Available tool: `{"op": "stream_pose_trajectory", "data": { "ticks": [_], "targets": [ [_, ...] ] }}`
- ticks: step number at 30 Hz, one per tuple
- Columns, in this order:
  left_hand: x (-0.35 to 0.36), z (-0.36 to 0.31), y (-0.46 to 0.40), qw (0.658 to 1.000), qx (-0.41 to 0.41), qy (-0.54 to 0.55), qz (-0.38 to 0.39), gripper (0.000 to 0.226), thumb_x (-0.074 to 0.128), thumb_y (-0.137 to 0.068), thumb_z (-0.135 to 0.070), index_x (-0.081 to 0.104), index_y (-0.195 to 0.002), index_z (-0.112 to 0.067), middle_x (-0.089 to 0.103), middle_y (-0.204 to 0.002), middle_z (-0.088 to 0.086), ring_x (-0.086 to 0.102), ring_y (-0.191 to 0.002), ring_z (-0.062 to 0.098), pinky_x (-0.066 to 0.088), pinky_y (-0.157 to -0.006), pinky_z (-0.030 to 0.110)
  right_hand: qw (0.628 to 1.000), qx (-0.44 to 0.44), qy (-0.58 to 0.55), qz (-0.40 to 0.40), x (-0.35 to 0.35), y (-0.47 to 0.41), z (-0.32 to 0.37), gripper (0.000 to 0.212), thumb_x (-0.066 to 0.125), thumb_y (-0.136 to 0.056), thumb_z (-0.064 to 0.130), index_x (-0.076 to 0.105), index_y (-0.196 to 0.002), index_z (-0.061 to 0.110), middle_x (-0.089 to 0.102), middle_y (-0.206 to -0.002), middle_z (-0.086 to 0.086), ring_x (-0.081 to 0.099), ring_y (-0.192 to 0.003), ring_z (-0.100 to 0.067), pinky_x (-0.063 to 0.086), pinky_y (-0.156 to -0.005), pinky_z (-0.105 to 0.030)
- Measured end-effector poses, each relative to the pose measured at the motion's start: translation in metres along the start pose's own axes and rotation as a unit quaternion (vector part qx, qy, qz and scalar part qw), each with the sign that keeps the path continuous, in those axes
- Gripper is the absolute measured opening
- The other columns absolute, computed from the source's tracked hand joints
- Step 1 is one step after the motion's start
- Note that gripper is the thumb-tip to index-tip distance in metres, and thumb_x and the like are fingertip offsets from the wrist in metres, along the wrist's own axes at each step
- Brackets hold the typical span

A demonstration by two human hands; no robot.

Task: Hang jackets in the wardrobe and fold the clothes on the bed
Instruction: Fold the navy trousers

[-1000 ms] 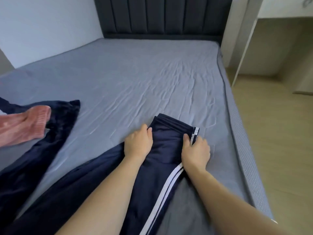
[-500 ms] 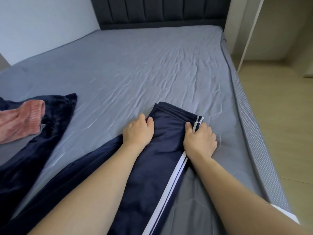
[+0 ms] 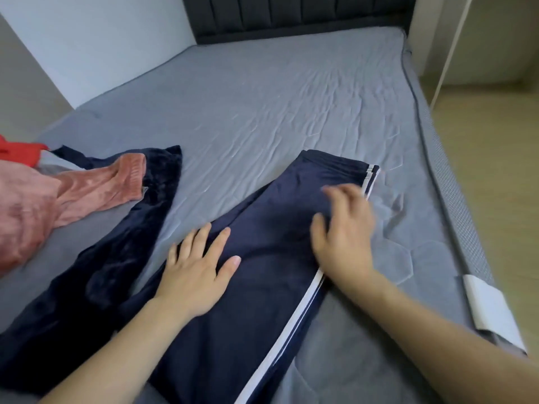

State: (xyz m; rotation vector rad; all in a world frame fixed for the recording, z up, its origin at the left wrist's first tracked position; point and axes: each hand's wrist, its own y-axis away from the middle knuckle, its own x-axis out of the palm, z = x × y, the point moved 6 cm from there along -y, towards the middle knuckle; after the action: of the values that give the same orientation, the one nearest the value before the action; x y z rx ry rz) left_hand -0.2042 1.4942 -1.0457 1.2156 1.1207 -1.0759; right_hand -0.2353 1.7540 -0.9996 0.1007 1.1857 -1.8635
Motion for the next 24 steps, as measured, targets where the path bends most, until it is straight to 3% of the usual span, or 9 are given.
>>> {"op": "stream_pose_trajectory", "data": {
  "ticks": [2, 4, 7, 9, 12, 15, 18, 20, 24],
  "targets": [
    [0.002, 0.027, 0.015, 0.999, -0.037, 0.021, 0.020, 0.067, 0.012, -0.094, -0.065, -0.004, -0.154, -0.040, 0.000, -0.164, -0.001, 0.007, -0.148, 0.025, 0.015, -0.119, 0.045, 0.973, -0.182, -0.038, 0.139, 0.000, 0.049, 0.063, 0.031, 0.061, -0.084, 0.018, 0.063, -0.114, 0.008, 0.054, -0.120, -0.011, 0.051, -0.106, -0.031, 0.037, -0.095, -0.039],
    [0.001, 0.053, 0.031, 0.997, -0.059, 0.053, 0.021, 0.063, 0.023, -0.098, -0.059, 0.003, -0.155, -0.037, 0.018, -0.159, 0.004, 0.025, -0.140, 0.030, 0.027, -0.112, 0.044, 0.905, -0.305, -0.079, 0.285, -0.006, 0.105, 0.109, 0.036, 0.056, -0.089, 0.036, 0.062, -0.114, 0.011, 0.055, -0.119, -0.008, 0.052, -0.103, -0.029, 0.040, -0.094, -0.041],
    [-0.008, 0.080, 0.056, 0.992, -0.039, 0.116, 0.011, 0.057, 0.036, -0.101, -0.037, 0.012, -0.153, -0.033, 0.040, -0.144, 0.008, 0.041, -0.125, 0.029, 0.037, -0.103, 0.042, 0.817, -0.421, -0.037, 0.391, -0.015, 0.165, 0.139, 0.070, 0.044, -0.084, 0.067, 0.052, -0.129, 0.014, 0.053, -0.128, -0.007, 0.049, -0.112, -0.027, 0.037, -0.103, -0.042],
    [-0.014, 0.088, 0.072, 0.992, -0.003, 0.120, 0.039, 0.064, 0.039, -0.097, -0.019, 0.010, -0.149, -0.041, 0.045, -0.135, 0.005, 0.050, -0.112, 0.025, 0.045, -0.093, 0.039, 0.804, -0.423, 0.028, 0.416, -0.015, 0.176, 0.139, 0.079, 0.045, -0.081, 0.072, 0.046, -0.137, 0.015, 0.050, -0.132, -0.007, 0.047, -0.117, -0.027, 0.035, -0.107, -0.042],
    [-0.019, 0.089, 0.094, 0.983, 0.052, 0.104, 0.143, 0.088, 0.040, -0.080, 0.000, 0.010, -0.141, -0.057, 0.039, -0.127, -0.007, 0.056, -0.091, 0.019, 0.050, -0.077, 0.034, 0.828, -0.340, 0.090, 0.436, -0.015, 0.165, 0.136, 0.061, 0.049, -0.075, 0.054, 0.055, -0.123, 0.017, 0.056, -0.118, -0.004, 0.055, -0.104, -0.027, 0.048, -0.093, -0.039],
    [-0.021, 0.095, 0.098, 0.974, 0.074, 0.093, 0.195, 0.087, 0.038, -0.074, 0.005, 0.025, -0.132, -0.059, 0.038, -0.117, -0.011, 0.053, -0.078, 0.015, 0.044, -0.060, 0.027, 0.883, -0.182, 0.032, 0.430, -0.025, 0.138, 0.133, 0.040, 0.044, -0.079, 0.033, 0.062, -0.110, 0.016, 0.062, -0.104, 0.000, 0.060, -0.094, -0.025, 0.050, -0.080, -0.034],
    [-0.042, 0.099, 0.079, 0.965, 0.053, 0.228, 0.120, 0.054, 0.061, -0.078, -0.002, 0.059, -0.103, -0.050, 0.061, -0.106, -0.012, 0.064, -0.083, 0.014, 0.054, -0.073, 0.033, 0.916, 0.048, -0.087, 0.388, -0.037, 0.105, 0.114, 0.015, 0.056, -0.086, 0.021, 0.063, -0.099, 0.019, 0.064, -0.084, 0.007, 0.059, -0.079, -0.016, 0.046, -0.075, -0.034],
    [-0.069, 0.092, 0.063, 0.931, 0.023, 0.363, 0.027, 0.028, 0.077, -0.077, -0.006, 0.071, -0.088, -0.031, 0.072, -0.092, -0.002, 0.067, -0.083, 0.014, 0.050, -0.078, 0.028, 0.915, 0.161, -0.179, 0.325, -0.047, 0.082, 0.103, 0.011, 0.057, -0.088, 0.025, 0.057, -0.088, 0.014, 0.060, -0.073, 0.004, 0.054, -0.071, -0.016, 0.048, -0.074, -0.042],
    [-0.109, 0.053, 0.019, 0.807, -0.021, 0.589, -0.049, 0.011, 0.071, -0.088, -0.015, 0.070, -0.098, -0.020, 0.075, -0.097, -0.001, 0.069, -0.090, 0.011, 0.052, -0.084, 0.027, 0.869, 0.326, -0.308, 0.211, -0.053, 0.039, 0.067, 0.020, 0.057, -0.093, 0.034, 0.055, -0.100, 0.015, 0.063, -0.106, -0.015, 0.061, -0.102, -0.030, 0.049, -0.095, -0.047]
  ]
}}
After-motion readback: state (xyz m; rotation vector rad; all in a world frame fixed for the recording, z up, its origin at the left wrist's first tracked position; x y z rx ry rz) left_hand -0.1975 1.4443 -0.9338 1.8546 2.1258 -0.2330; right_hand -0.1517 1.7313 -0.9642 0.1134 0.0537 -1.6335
